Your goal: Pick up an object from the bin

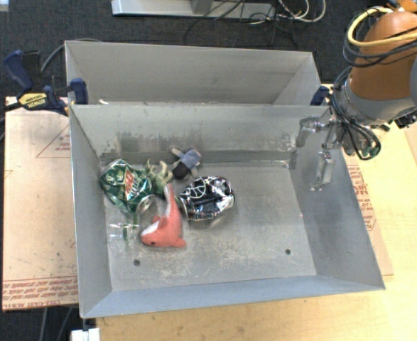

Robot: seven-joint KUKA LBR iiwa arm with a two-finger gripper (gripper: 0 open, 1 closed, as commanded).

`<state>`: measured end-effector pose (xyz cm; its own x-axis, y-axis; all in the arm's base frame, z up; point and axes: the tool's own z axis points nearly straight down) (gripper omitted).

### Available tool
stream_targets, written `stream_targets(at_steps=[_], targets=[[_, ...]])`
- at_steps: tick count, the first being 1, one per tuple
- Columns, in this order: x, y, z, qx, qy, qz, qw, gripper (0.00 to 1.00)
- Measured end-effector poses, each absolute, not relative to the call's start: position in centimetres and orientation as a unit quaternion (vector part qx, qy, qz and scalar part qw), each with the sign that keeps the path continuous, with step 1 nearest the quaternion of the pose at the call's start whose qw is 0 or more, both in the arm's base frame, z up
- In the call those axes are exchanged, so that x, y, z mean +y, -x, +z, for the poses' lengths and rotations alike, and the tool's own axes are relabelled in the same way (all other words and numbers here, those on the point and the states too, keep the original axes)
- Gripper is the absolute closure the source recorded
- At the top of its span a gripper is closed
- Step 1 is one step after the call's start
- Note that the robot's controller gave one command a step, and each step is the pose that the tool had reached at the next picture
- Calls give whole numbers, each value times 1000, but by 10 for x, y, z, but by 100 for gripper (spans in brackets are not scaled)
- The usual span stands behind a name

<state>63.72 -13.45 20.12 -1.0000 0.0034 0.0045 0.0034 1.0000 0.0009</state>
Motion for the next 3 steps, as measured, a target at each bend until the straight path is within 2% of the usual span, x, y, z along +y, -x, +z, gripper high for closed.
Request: stream_targets(at_steps=[1, 2, 3], targets=[[-134, -638, 207, -1000, 0, 0, -1, 0], [-75, -649, 211, -992, -124, -1, 0, 0], [-79, -635, 221, -998, 66, -1, -1, 0]])
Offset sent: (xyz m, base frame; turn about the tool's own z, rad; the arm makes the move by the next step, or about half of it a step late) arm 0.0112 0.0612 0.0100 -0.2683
